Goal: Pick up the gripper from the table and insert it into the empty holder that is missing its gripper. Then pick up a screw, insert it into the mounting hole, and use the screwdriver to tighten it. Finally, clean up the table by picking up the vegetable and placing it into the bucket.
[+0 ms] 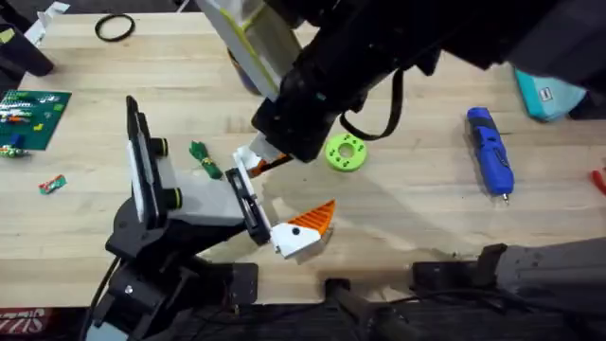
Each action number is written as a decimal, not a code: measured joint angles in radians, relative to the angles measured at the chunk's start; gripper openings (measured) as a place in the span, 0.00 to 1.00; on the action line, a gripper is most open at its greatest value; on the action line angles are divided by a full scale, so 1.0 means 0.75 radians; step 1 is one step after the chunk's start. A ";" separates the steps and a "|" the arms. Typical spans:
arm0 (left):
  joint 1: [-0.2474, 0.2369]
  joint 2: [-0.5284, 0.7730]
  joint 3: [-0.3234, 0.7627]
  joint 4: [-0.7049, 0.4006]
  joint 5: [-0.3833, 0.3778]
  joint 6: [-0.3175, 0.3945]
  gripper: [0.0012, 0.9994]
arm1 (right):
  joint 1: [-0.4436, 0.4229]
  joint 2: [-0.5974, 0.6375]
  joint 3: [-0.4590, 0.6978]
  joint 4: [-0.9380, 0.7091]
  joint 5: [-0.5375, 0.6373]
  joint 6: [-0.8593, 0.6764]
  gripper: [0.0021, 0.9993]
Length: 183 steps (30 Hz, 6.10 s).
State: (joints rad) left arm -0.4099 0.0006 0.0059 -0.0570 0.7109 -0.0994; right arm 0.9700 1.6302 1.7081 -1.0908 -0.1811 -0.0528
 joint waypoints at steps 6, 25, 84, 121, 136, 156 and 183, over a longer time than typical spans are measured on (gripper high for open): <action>0.000 0.000 0.000 0.000 0.000 0.000 0.98 | 0.011 0.000 0.000 0.033 -0.019 0.000 0.00; 0.000 0.000 0.000 0.000 0.000 -0.004 0.98 | 0.011 0.075 0.000 0.015 -0.025 0.000 0.00; 0.004 0.002 0.000 -0.004 -0.014 -0.040 0.98 | 0.018 0.139 0.009 0.078 0.021 -0.001 0.00; 0.004 0.002 0.000 -0.004 -0.006 -0.038 0.98 | 0.047 0.127 0.009 0.059 0.032 -0.010 0.00; 0.004 0.002 0.000 -0.005 -0.010 -0.048 0.98 | 0.045 0.139 0.015 0.063 0.032 -0.022 0.00; 0.004 0.002 0.000 -0.004 -0.012 -0.044 0.98 | 0.048 0.139 0.015 0.055 0.000 -0.035 0.28; 0.004 0.002 0.000 -0.004 -0.021 -0.042 0.98 | 0.040 0.134 0.032 0.039 0.034 -0.035 0.59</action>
State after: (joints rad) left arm -0.4072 0.0017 0.0059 -0.0597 0.6949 -0.1312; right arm 1.0000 1.7308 1.7317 -1.0618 -0.1553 -0.0793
